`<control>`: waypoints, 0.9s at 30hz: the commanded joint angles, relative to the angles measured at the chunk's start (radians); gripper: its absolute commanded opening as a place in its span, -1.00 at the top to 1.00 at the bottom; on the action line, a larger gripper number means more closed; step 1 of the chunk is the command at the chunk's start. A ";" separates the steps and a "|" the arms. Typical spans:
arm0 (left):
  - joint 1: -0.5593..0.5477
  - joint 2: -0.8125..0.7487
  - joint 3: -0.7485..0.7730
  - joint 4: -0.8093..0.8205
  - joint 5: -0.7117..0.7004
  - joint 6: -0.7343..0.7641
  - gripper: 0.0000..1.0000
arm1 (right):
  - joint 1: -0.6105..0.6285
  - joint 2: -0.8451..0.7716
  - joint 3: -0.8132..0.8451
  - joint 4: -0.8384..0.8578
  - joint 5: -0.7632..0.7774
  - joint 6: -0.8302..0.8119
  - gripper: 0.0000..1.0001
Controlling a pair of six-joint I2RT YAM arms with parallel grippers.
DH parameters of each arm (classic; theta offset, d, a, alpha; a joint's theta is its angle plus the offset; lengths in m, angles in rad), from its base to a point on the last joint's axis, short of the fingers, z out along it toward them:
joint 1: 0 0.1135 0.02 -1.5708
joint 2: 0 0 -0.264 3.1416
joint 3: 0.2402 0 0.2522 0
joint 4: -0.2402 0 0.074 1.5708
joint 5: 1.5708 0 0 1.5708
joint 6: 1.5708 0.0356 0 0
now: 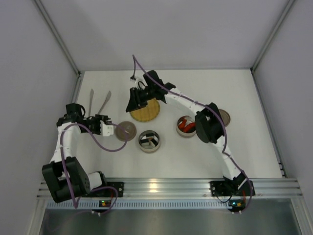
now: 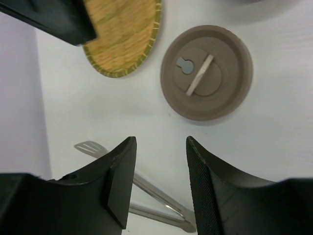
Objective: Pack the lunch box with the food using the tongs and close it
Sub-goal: Adjust the box lid at the center of the board.
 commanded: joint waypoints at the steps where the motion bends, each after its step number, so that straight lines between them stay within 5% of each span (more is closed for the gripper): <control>1: -0.008 0.034 0.118 -0.232 -0.061 0.670 -0.02 | -0.035 -0.142 0.017 0.114 -0.087 0.069 0.27; 5: -0.024 0.084 0.158 -0.288 -0.146 0.670 -0.04 | -0.096 -0.235 -0.024 0.109 -0.107 0.060 0.01; 10: -0.117 0.172 0.257 -0.348 -0.217 0.591 -0.05 | -0.174 -0.369 -0.069 -0.003 -0.081 -0.040 -0.98; 18: -0.344 0.396 0.542 -0.467 -0.330 0.311 -0.02 | -0.329 -0.546 -0.150 -0.095 -0.037 -0.135 -0.99; 27: -0.432 0.444 0.434 -0.360 -0.473 0.266 0.07 | -0.586 -0.692 -0.287 -0.204 -0.051 -0.232 -0.99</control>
